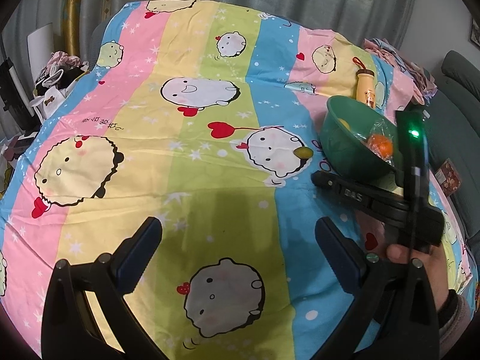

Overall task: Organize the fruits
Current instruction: 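Lift the held olive and carry it toward the green basin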

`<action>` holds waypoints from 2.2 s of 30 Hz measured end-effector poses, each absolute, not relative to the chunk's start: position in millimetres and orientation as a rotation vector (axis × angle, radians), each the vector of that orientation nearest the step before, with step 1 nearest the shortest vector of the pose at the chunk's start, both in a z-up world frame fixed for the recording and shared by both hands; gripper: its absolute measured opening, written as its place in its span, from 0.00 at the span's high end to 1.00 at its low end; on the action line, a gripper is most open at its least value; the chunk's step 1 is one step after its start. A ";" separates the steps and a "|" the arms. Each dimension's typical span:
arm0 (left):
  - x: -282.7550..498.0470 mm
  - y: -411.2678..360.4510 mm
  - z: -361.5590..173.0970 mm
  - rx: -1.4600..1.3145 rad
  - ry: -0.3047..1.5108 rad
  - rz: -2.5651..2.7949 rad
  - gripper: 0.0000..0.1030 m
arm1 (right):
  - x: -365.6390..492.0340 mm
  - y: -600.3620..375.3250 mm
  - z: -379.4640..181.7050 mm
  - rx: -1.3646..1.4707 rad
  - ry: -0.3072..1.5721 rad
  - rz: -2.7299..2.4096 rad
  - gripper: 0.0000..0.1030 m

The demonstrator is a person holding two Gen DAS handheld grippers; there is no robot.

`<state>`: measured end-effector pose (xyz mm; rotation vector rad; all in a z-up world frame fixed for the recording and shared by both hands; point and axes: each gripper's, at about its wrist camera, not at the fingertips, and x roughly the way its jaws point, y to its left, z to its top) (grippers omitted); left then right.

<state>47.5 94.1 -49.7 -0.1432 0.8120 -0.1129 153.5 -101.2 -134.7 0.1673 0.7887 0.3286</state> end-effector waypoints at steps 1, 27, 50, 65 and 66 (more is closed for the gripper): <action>48.5 93.8 -50.8 -0.143 0.816 -0.113 0.01 | 150.9 -102.5 -134.8 0.174 0.791 0.350 0.80; 140.6 26.2 -65.2 0.073 0.800 -0.400 0.15 | 86.5 -177.1 -138.8 0.299 0.758 0.670 0.80; 192.9 -23.7 -96.1 0.268 0.840 -0.584 0.72 | 84.5 -191.8 -138.2 0.340 0.735 0.694 0.80; 189.8 -29.2 -93.9 0.219 0.851 -0.469 0.82 | 86.9 -193.0 -140.7 0.341 0.729 0.682 0.80; 188.2 -28.0 -92.9 0.210 0.854 -0.460 0.82 | 86.7 -192.9 -140.3 0.340 0.728 0.683 0.80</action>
